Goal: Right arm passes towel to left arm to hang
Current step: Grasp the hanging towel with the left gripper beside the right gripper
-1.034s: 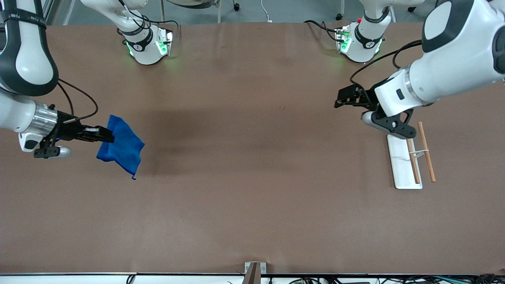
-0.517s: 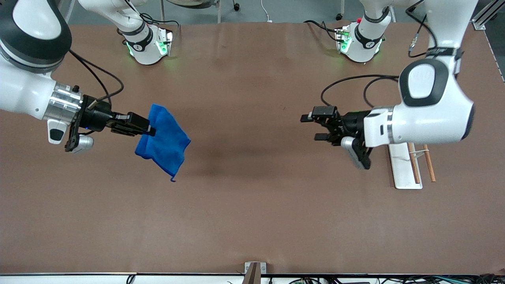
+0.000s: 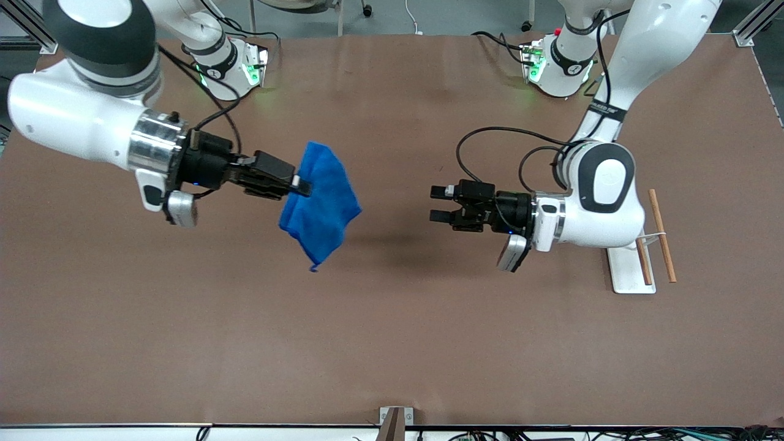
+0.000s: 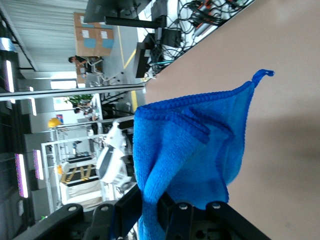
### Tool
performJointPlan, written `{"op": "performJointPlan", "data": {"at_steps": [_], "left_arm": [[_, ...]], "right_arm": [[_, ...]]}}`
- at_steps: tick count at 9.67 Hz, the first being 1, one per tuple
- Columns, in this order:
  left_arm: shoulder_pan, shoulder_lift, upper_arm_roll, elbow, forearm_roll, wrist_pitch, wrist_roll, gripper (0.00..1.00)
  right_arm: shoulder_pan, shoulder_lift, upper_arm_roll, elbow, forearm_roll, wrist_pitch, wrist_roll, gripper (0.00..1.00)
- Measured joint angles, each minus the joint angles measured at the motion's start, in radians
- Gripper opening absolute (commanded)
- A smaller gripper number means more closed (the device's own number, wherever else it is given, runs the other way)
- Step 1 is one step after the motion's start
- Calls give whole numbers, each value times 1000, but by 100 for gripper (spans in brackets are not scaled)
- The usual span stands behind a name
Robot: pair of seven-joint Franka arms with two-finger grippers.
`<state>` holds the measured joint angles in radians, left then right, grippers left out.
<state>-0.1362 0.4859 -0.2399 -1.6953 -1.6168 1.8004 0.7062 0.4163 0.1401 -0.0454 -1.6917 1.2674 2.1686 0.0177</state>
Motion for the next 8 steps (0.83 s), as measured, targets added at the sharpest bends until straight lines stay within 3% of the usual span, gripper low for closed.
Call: {"op": "performJointPlan", "data": {"at_steps": [3, 8], "left_arm": [[3, 59, -29, -9, -126, -109, 12, 100], [36, 58, -31, 4, -135, -208, -320, 100]], "right_arm": [[98, 29, 0, 20, 148, 119, 0, 0], [134, 56, -1, 51, 175, 147, 2, 0]]}}
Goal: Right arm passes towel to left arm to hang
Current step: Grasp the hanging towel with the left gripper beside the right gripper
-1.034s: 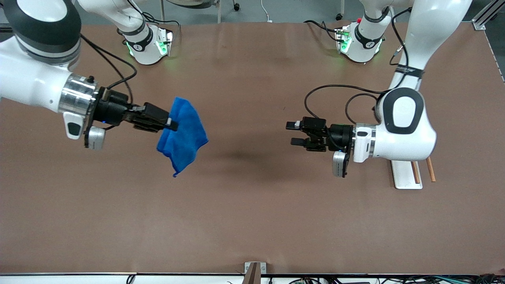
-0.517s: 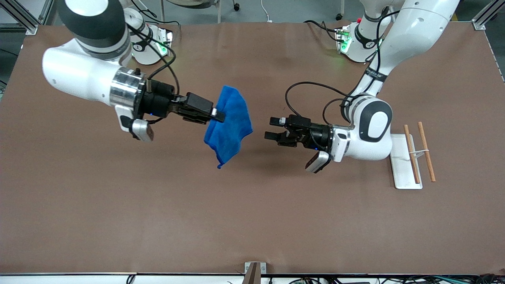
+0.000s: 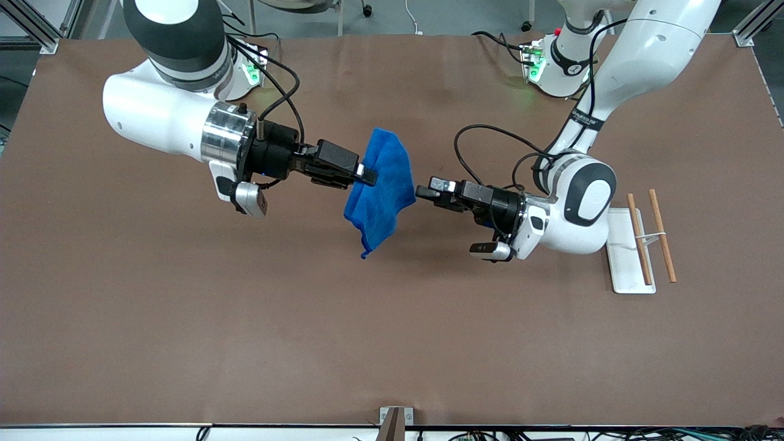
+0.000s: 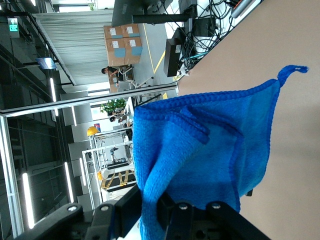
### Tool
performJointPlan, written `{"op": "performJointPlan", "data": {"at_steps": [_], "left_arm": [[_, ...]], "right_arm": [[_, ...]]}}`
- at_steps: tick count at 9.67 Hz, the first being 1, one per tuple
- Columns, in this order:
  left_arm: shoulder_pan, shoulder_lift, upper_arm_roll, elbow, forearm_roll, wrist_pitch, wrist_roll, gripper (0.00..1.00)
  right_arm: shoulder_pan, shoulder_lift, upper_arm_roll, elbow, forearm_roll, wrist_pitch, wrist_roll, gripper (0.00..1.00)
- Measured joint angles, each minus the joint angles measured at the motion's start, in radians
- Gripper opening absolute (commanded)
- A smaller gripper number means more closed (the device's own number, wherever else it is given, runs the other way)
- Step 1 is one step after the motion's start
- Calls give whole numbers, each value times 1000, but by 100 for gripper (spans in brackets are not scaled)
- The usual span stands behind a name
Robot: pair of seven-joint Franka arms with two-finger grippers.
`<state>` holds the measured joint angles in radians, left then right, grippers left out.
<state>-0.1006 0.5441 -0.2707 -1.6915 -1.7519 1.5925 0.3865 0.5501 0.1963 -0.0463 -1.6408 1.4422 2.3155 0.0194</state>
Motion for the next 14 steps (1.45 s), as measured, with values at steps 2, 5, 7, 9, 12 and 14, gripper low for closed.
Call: {"op": "performJointPlan", "data": {"at_steps": [2, 5, 7, 9, 12, 14], "left_arm": [[-2, 1, -1, 0, -7, 0, -48, 100], [-32, 15, -12, -1, -89, 0, -70, 69], [-58, 29, -13, 2, -111, 1, -68, 25], [-51, 35, -11, 8, -111, 1, -69, 15], [-47, 37, -6, 10, -111, 1, -70, 0], [-45, 38, 0, 11, -111, 3, -70, 0]], "right_arm": [[15, 1, 0, 1, 4, 33, 3, 0], [24, 7, -1, 1, 4, 42, 6, 0], [24, 8, -2, 2, 5, 43, 7, 0], [24, 9, -2, 5, 5, 43, 7, 0], [24, 11, -3, 8, 5, 43, 7, 0], [24, 12, -3, 8, 5, 43, 8, 0]]}}
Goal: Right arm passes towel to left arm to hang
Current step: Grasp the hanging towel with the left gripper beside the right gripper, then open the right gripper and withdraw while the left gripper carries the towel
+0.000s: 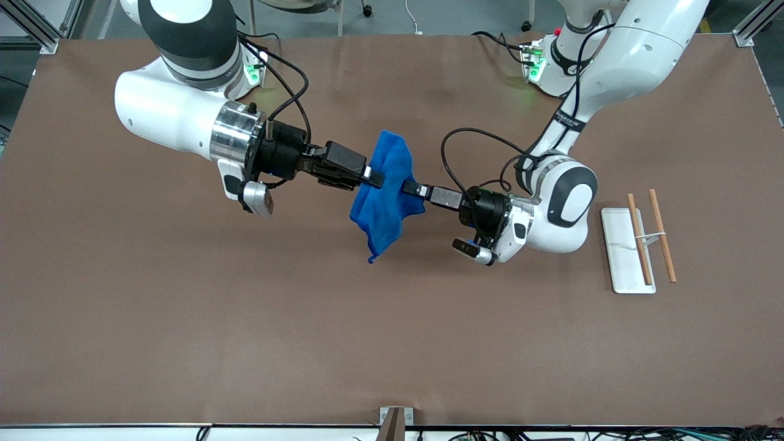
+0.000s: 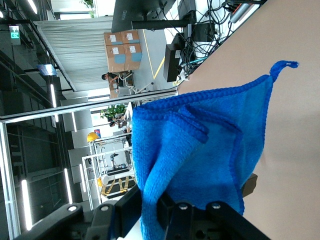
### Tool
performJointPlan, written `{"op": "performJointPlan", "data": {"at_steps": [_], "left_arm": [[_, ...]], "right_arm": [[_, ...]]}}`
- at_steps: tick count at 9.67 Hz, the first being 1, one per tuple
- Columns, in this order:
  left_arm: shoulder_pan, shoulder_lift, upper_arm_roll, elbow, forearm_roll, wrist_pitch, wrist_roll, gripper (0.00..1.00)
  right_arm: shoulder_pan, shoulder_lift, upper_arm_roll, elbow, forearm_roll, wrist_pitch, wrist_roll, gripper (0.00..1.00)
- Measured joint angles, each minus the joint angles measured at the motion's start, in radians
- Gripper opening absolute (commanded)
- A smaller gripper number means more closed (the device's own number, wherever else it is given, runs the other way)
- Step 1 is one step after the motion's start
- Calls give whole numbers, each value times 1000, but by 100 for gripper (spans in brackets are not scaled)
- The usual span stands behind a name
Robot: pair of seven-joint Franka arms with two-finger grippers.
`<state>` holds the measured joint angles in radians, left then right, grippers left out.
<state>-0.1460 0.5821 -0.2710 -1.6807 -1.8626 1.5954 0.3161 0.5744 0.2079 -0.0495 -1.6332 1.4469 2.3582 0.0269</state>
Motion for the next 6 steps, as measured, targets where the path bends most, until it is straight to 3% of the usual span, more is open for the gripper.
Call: {"op": "performJointPlan", "data": {"at_steps": [2, 4, 6], "left_arm": [[7, 0, 3, 8, 0, 1, 0, 0], [32, 0, 7, 21, 4, 4, -16, 0], [69, -3, 19, 75, 87, 22, -138, 0]], "right_arm": [[0, 0, 0, 0, 0, 0, 0, 1], [0, 3, -1, 0, 0, 0, 1, 100], [-1, 4, -8, 1, 0, 3, 2, 100]]}}
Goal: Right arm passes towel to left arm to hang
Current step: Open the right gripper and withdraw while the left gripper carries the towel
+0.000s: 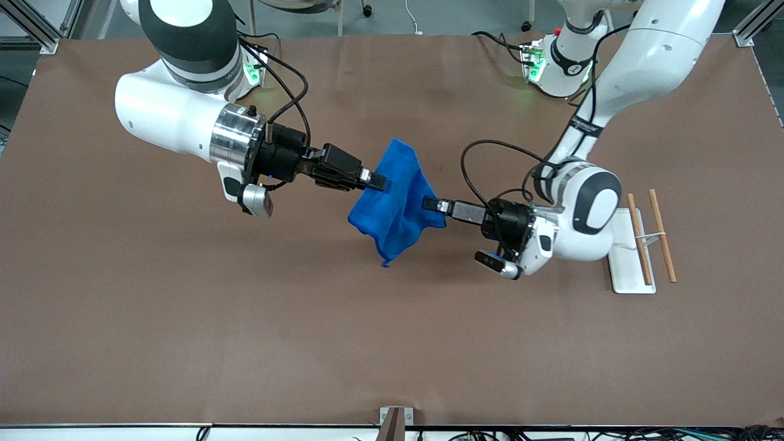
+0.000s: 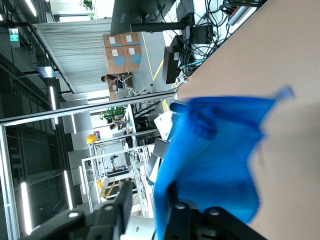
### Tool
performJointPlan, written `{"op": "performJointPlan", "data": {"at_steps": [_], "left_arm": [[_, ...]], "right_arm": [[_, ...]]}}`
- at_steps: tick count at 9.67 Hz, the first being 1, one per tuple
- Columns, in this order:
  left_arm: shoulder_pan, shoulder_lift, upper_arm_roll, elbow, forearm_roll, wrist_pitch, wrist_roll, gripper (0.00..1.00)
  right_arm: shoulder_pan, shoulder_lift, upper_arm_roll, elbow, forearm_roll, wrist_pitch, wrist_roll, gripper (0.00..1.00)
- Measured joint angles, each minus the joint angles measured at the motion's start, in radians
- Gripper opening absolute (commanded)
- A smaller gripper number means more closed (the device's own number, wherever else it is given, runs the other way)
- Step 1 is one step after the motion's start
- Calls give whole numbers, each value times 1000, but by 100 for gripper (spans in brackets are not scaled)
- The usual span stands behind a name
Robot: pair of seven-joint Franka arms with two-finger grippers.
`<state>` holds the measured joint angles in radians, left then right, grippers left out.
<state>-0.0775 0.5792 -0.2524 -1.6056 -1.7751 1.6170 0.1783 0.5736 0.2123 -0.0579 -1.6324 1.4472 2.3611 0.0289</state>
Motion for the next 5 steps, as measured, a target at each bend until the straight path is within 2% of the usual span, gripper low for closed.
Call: {"op": "performJointPlan", "data": {"at_steps": [3, 5], "left_arm": [[38, -29, 4, 97, 153, 41, -202, 0], [55, -38, 9, 114, 252, 52, -279, 0]], "right_arm": [[-15, 5, -20, -5, -25, 1, 0, 100], [-66, 12, -23, -16, -119, -31, 1, 100]]}}
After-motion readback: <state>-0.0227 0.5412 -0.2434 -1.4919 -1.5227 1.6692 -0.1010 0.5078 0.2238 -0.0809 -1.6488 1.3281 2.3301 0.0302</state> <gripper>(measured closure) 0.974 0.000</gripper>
